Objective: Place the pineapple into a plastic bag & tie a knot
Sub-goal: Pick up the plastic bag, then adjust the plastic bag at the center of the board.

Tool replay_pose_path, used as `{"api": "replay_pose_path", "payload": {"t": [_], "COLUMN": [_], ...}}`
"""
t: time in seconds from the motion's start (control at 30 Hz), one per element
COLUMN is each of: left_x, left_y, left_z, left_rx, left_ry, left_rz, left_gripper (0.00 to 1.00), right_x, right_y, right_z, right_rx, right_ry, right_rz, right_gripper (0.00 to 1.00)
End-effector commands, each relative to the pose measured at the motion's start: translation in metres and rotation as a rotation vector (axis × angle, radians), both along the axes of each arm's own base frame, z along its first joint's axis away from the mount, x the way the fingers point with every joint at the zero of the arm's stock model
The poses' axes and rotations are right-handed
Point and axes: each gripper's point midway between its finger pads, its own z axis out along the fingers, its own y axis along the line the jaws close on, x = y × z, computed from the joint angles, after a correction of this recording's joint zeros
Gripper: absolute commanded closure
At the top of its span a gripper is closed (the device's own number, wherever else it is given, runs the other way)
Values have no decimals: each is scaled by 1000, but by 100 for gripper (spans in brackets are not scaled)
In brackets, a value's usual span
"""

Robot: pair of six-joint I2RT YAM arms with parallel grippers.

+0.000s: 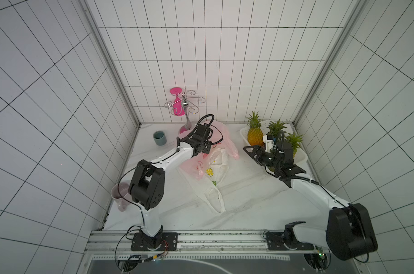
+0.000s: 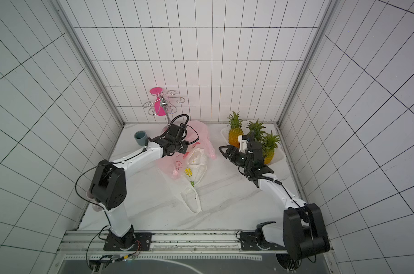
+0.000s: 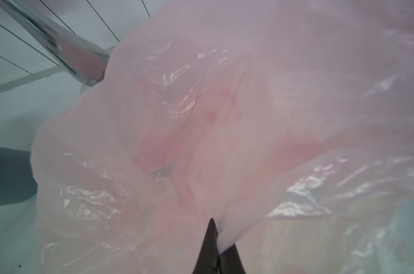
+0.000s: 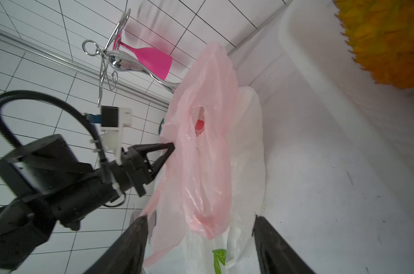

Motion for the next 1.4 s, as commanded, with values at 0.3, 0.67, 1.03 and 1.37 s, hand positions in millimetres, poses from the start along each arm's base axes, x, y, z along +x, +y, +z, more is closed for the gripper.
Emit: {"api": "replay_pose_path", "payload": {"t": [0.3,0.67,1.03,1.37], "left_x": [-96,-159,-168,-121], "left_y": [-2,-21,-60,-99], "left_z": [122,105,94,105], "left_rx": [-178,-111,-301,-787], "left_ry": [147,312,342,301], "left_rz": [-148,-201,-286,-404], "left_gripper": [100,100,100,100], "right_x": [7,6,80,128], "right_y": [24,100,178,63], "right_z": [23,25,49,47], "right_rx": [-230,-147,-68,-331], "right_ry": [-67,-119,-154,-122], "right_rz": [183,389,604,277], "right_gripper": [49,53,53,22]}}
